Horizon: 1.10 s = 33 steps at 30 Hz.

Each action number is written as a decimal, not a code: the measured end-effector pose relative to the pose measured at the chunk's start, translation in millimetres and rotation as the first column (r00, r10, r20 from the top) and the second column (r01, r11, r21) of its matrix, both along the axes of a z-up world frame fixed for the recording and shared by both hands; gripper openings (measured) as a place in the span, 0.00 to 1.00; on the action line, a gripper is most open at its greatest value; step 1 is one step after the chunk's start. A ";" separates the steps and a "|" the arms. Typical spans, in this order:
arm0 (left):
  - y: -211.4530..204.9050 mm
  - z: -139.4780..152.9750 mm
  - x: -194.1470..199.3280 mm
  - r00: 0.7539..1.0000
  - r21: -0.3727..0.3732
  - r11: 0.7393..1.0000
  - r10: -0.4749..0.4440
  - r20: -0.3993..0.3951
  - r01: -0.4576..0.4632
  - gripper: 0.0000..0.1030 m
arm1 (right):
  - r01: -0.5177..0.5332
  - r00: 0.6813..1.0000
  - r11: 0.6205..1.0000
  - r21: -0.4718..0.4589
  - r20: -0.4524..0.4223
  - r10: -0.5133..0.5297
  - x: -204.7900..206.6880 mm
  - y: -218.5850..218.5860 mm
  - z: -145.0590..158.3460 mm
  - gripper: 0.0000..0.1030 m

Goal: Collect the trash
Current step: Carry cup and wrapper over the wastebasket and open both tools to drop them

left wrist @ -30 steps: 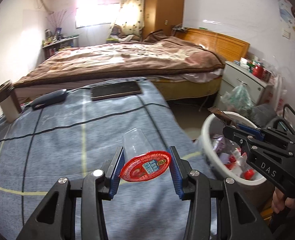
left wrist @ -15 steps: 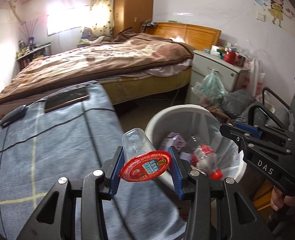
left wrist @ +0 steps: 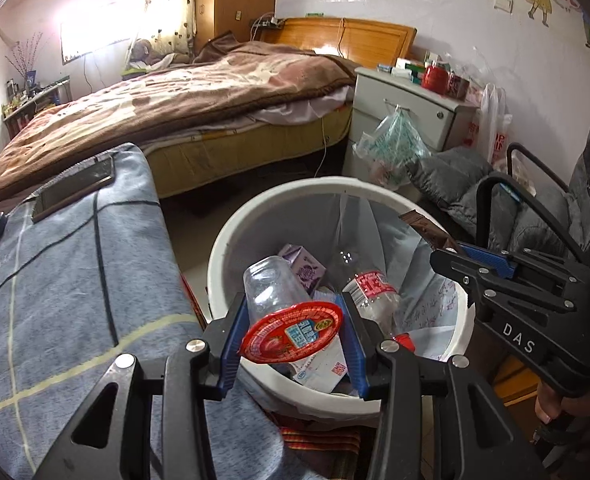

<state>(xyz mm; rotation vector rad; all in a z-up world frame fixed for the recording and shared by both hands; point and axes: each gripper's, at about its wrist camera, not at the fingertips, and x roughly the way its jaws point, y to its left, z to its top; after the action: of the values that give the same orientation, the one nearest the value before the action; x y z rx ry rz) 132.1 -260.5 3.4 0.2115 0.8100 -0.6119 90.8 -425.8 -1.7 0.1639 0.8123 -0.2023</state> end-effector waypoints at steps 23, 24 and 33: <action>-3.6 -8.3 0.7 0.999 0.028 0.999 0.032 -0.020 -0.032 0.61 | 0.026 0.999 1.000 0.015 -0.029 -0.026 0.3 -9.5 -8.1 0.40; -1.8 -7.7 -0.3 0.999 0.025 0.999 0.035 -0.018 -0.034 0.61 | 0.029 0.999 0.999 0.015 -0.023 -0.029 -2.2 -8.3 -7.0 0.42; 19.1 3.3 -18.1 0.998 0.002 0.998 0.059 0.024 -0.059 0.61 | 0.044 0.997 0.999 0.033 0.057 -0.046 -22.0 7.6 4.9 0.45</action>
<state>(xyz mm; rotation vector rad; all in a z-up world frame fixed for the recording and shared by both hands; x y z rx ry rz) 113.9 -241.5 6.7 0.1967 0.7915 -0.5519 68.9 -418.2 3.2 0.2169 0.7546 -0.2259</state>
